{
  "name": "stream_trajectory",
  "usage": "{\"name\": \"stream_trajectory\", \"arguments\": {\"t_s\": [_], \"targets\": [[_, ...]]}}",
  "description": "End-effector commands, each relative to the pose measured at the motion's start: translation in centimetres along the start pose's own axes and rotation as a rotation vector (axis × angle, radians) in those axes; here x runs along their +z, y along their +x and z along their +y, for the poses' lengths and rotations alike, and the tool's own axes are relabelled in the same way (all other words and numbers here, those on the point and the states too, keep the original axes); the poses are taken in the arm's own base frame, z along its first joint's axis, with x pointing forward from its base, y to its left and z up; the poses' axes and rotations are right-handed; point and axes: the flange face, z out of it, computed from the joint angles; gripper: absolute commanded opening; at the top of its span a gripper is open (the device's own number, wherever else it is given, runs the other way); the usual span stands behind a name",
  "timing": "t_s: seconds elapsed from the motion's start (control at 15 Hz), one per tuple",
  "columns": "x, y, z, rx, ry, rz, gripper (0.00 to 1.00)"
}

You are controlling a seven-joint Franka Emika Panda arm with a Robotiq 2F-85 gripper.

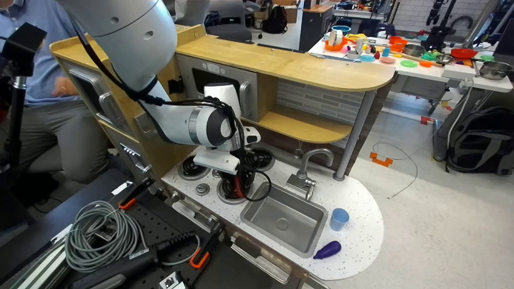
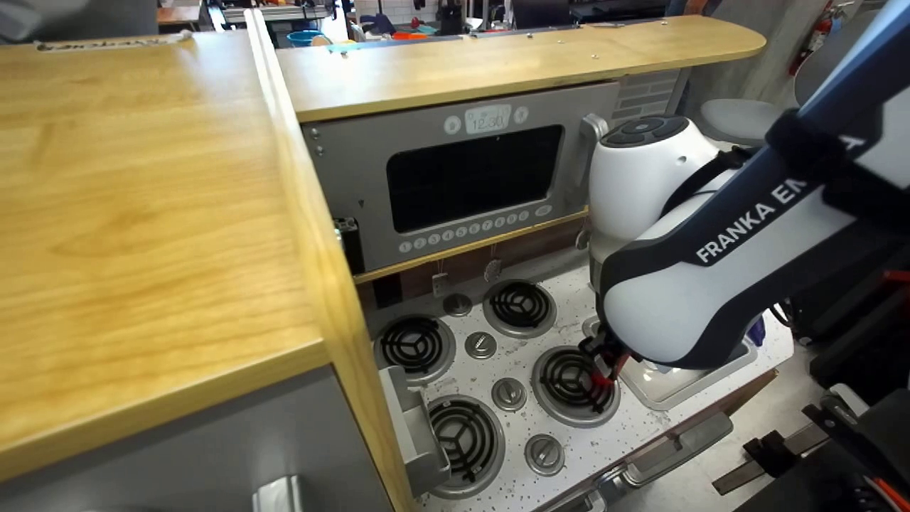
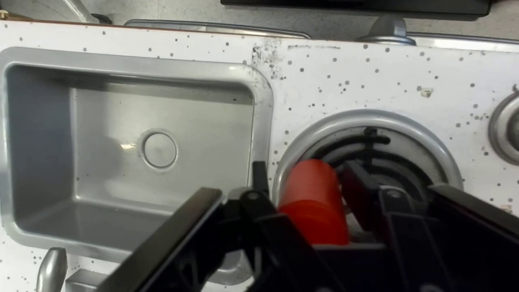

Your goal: Put the red bottle on the stove in the sink

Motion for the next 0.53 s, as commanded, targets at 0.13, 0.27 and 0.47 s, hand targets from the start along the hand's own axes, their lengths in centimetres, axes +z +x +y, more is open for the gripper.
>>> {"name": "stream_trajectory", "arguments": {"t_s": [0.13, 0.27, 0.47], "targets": [[-0.6, 1.2, -0.4, -0.023, -0.014, 0.036, 0.11], [-0.9, 1.1, -0.5, -0.028, -0.005, 0.036, 0.11], [-0.7, 0.6, 0.6, -0.009, -0.015, 0.026, 0.11]]}}
